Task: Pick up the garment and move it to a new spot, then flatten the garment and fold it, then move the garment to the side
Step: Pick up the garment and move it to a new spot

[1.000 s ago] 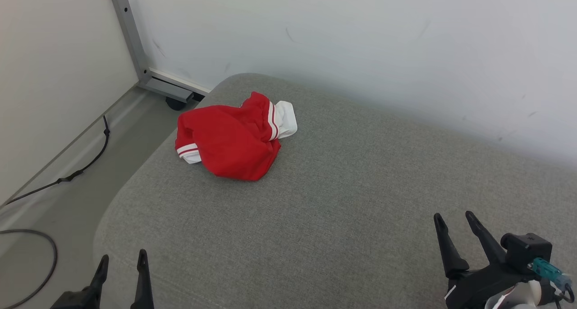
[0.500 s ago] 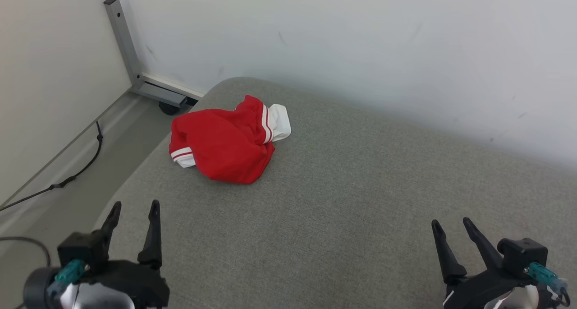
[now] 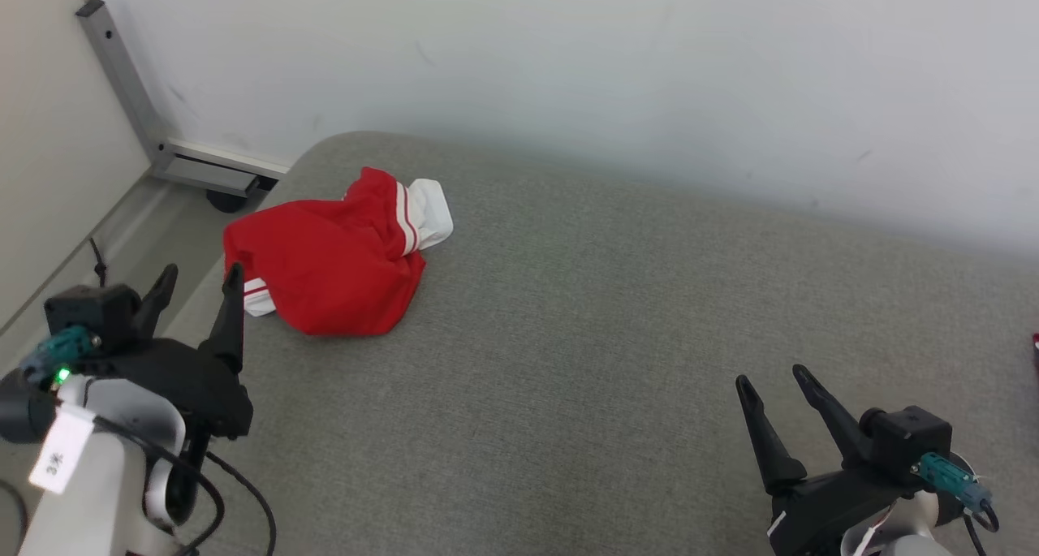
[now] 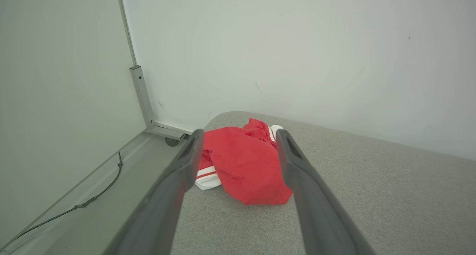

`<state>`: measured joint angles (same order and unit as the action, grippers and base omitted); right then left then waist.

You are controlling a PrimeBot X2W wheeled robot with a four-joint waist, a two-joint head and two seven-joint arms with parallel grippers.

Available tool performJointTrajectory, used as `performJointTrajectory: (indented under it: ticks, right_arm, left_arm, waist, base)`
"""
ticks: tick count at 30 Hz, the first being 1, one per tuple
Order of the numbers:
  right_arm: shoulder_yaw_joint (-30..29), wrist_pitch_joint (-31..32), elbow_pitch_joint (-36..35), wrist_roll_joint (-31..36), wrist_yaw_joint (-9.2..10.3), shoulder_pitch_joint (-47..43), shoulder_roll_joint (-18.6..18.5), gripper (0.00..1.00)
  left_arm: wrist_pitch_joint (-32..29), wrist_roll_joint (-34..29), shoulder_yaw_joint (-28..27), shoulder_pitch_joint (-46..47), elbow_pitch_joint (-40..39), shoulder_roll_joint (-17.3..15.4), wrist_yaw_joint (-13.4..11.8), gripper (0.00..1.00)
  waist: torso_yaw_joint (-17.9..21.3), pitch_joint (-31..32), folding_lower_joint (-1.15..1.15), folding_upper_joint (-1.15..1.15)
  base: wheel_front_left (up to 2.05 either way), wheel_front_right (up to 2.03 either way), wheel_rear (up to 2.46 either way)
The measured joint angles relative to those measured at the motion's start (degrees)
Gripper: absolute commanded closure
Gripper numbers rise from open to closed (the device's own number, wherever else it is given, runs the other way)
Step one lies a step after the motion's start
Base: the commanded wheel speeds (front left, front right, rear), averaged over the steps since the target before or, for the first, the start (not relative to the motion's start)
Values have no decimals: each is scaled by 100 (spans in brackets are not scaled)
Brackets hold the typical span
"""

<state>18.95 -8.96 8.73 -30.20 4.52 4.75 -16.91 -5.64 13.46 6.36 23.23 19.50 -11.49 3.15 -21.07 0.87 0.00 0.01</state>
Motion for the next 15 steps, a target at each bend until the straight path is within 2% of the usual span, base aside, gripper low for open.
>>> performJointTrajectory:
  ticks: [8, 15]
  right_arm:
    - [52, 130, -372, 109, -8, 202, -144, 0]
    - [87, 248, -703, 238, -49, 527, -247, 0]
  left_arm:
    - [-300, 416, -163, 935, 823, -41, 201, 0]
    - [-517, 708, -382, 1739, 1483, -156, 269, 0]
  waist:
    - [430, -358, 0, 0]
    - [751, -782, 1, 0]
  base:
    - [0, 0, 0]
    - [0, 0, 0]
